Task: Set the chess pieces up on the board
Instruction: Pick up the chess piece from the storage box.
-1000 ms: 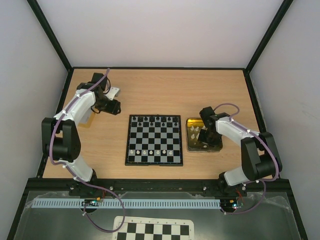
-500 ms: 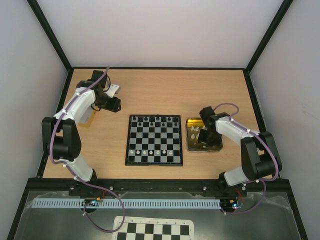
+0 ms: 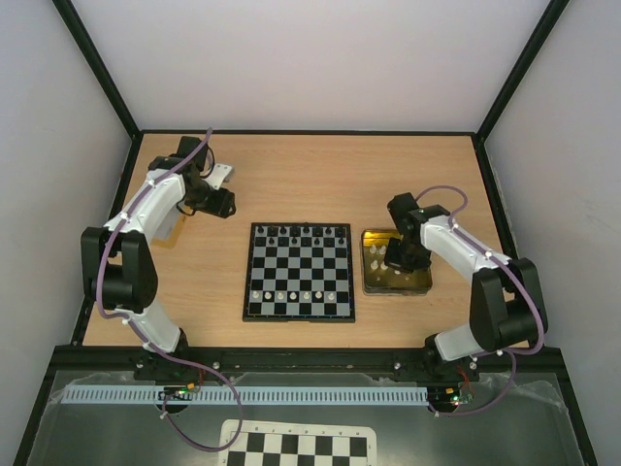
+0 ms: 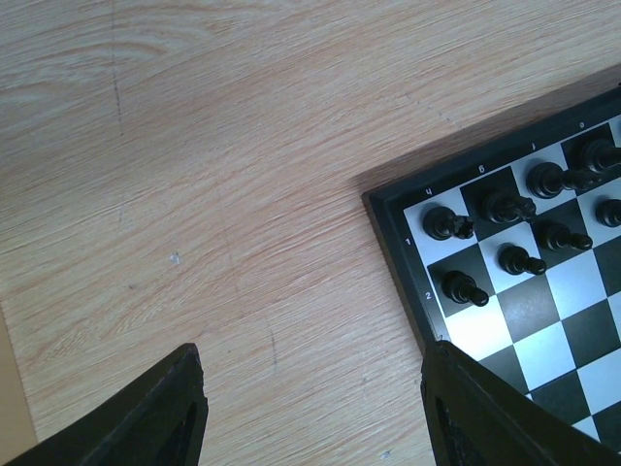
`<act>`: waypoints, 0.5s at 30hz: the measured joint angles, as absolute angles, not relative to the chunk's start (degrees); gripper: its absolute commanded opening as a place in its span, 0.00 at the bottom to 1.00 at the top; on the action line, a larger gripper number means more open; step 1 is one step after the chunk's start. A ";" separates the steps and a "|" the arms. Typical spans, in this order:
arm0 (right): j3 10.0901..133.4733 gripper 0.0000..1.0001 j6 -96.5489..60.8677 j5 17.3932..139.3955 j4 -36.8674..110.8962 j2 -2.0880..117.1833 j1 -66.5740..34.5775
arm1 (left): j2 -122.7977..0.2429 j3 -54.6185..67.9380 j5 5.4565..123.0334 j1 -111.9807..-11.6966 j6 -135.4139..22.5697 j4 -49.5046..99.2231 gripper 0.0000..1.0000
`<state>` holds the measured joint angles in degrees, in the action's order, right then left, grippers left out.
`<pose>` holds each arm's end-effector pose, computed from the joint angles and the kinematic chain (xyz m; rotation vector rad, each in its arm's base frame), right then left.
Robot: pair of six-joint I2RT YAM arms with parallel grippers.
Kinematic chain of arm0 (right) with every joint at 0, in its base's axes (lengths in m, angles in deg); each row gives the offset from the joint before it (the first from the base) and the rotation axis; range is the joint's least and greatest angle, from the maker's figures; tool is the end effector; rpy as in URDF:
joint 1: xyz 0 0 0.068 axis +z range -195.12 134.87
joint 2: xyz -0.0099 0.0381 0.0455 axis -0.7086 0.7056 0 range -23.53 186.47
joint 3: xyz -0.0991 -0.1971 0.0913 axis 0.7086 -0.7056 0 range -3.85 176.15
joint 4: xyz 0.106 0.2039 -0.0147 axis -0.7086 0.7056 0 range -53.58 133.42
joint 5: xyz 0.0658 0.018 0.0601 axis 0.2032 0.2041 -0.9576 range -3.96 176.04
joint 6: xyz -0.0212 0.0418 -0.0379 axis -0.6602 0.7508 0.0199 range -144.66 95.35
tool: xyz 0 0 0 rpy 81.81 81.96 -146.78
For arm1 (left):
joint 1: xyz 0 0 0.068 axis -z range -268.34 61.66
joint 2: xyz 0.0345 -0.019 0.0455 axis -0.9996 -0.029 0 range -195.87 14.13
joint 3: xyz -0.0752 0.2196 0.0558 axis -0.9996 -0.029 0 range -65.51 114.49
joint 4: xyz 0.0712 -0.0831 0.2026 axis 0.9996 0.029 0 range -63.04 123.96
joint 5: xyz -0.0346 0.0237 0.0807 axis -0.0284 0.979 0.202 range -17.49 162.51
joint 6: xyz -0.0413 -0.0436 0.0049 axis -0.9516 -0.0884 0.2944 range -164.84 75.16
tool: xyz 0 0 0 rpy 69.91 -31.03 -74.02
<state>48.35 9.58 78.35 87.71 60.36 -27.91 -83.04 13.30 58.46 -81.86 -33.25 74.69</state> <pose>0.2099 0.0711 0.1635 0.4432 3.0459 0.2683 0.3123 -0.0464 0.2234 0.4933 2.6540 -0.3066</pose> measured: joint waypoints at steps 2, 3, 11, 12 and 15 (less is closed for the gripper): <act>49.47 0.02 9.58 78.46 88.69 59.91 -27.91 | -83.01 13.30 58.31 -81.86 -33.23 74.71 0.62; 49.99 0.02 9.58 78.51 89.24 59.58 -27.91 | -82.91 13.30 58.18 -81.86 -33.16 74.73 0.62; 54.82 0.02 9.37 79.14 93.78 57.13 -26.03 | -79.28 13.23 57.39 -81.86 -32.24 74.88 0.62; 55.30 0.02 9.28 79.12 94.26 57.06 -25.16 | -78.64 13.23 57.24 -81.86 -32.18 74.88 0.62; 56.66 0.02 9.17 78.90 95.25 57.04 -22.54 | -77.27 13.21 56.82 -81.86 -31.91 74.97 0.62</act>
